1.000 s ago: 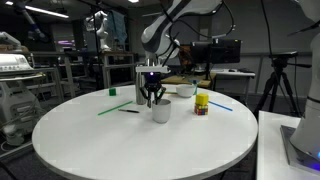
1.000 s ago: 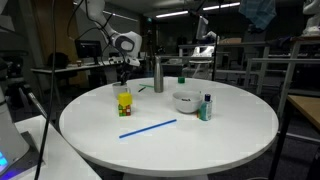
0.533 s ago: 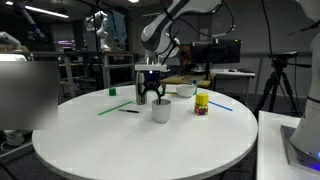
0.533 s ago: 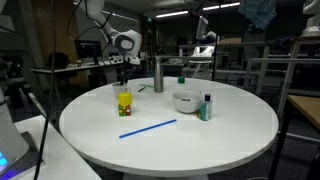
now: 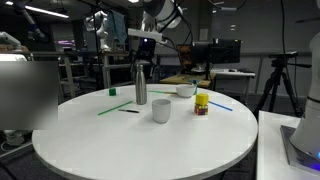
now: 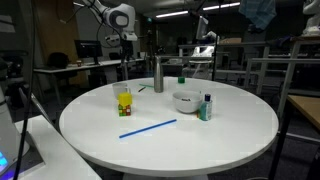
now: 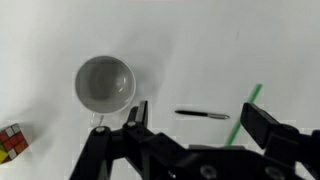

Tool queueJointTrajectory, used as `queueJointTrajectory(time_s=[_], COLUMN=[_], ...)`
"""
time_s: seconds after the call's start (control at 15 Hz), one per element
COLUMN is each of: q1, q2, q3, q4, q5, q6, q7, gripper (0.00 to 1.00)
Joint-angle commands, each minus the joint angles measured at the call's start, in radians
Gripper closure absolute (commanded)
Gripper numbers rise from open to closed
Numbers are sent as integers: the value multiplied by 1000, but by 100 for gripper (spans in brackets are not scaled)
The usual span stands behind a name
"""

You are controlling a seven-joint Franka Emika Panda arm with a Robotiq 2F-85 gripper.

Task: Put the cup upright on the table

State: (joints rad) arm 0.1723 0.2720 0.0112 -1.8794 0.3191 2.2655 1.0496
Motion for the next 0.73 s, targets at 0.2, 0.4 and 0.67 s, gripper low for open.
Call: queueJointTrajectory(time_s=[0.2,0.4,0.67], q1=[-3,-4,-3], q2=[-155,-185,-177], q3=[37,43,42], q4=[3,-2,-5], q5=[-115,-120,-121], q6=[17,17,18], q7=[103,108,109], gripper=[0,0,0])
